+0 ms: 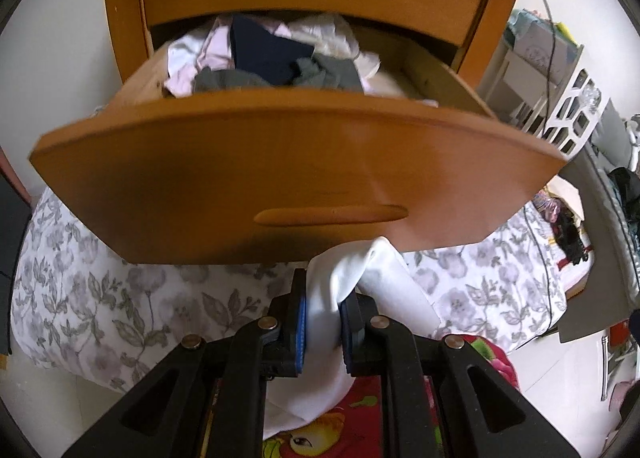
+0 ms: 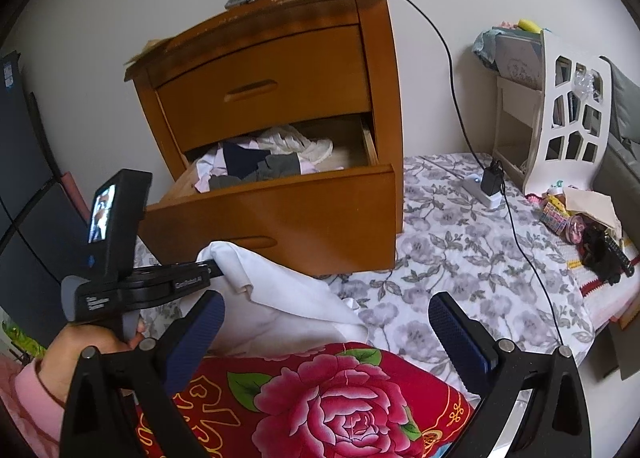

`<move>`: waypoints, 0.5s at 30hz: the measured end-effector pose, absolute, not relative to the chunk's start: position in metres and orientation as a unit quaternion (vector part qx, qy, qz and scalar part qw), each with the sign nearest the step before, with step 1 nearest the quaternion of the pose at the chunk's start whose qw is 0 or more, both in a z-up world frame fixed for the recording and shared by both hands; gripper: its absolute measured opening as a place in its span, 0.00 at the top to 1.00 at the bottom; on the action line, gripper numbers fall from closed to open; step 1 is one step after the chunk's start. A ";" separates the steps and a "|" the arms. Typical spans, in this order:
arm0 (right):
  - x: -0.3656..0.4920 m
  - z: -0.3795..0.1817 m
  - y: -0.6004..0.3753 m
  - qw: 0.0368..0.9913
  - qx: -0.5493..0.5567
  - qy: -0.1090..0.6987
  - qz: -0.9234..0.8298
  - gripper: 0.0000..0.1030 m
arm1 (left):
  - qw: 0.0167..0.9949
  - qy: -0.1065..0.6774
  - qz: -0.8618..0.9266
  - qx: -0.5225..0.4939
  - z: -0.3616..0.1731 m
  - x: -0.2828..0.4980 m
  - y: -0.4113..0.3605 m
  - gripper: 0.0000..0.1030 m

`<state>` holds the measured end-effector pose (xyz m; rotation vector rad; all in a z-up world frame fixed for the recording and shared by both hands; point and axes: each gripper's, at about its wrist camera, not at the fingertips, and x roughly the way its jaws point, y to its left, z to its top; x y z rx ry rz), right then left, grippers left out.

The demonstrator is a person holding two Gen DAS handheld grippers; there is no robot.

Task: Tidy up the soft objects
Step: 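Lower the white cloth onto the bedspread below the drawer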

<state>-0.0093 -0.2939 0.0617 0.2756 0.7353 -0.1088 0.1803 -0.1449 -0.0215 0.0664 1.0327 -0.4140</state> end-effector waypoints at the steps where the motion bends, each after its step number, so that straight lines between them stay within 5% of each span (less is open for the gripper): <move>1: -0.008 0.060 -0.293 0.922 0.134 0.360 -0.052 0.00 | 0.847 0.493 -0.196 0.034 -0.025 0.182 -0.146 0.86; 15: 0.005 0.042 -0.288 0.910 0.127 0.392 -0.047 0.00 | 0.834 0.518 -0.187 0.042 -0.056 0.192 -0.151 0.83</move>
